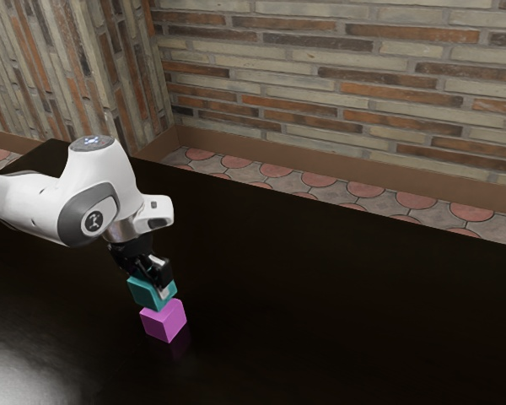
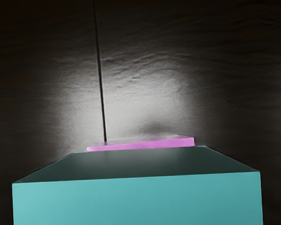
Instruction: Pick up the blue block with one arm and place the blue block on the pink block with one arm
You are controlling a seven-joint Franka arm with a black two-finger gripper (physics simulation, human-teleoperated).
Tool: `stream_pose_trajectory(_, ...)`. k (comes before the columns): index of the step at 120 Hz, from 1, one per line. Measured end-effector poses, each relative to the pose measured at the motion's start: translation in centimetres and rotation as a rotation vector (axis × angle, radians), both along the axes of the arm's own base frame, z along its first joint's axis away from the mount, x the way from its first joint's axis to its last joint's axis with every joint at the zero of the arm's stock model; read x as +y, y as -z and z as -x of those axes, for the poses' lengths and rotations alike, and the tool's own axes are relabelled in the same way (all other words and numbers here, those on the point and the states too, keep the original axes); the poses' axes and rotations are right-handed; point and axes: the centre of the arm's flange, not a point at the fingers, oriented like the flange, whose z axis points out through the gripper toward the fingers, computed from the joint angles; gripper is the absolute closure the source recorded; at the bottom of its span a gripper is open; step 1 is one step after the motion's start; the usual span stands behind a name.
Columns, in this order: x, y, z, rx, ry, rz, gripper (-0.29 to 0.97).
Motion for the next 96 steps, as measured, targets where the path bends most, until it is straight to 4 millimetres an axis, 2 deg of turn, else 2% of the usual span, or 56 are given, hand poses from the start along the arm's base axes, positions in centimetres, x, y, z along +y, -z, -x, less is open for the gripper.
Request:
stream_pose_trajectory(31, 0.0, 0.0, 0.2, 0.003, 0.025, 0.003, 0.10)
stream_pose_trajectory(68, -0.6, -5.1, 0.5, -0.055, 0.060, -0.002, 0.02)
stream_pose_trajectory(96, -0.6, -5.7, 0.6, -0.035, 0.067, -0.001, 0.01)
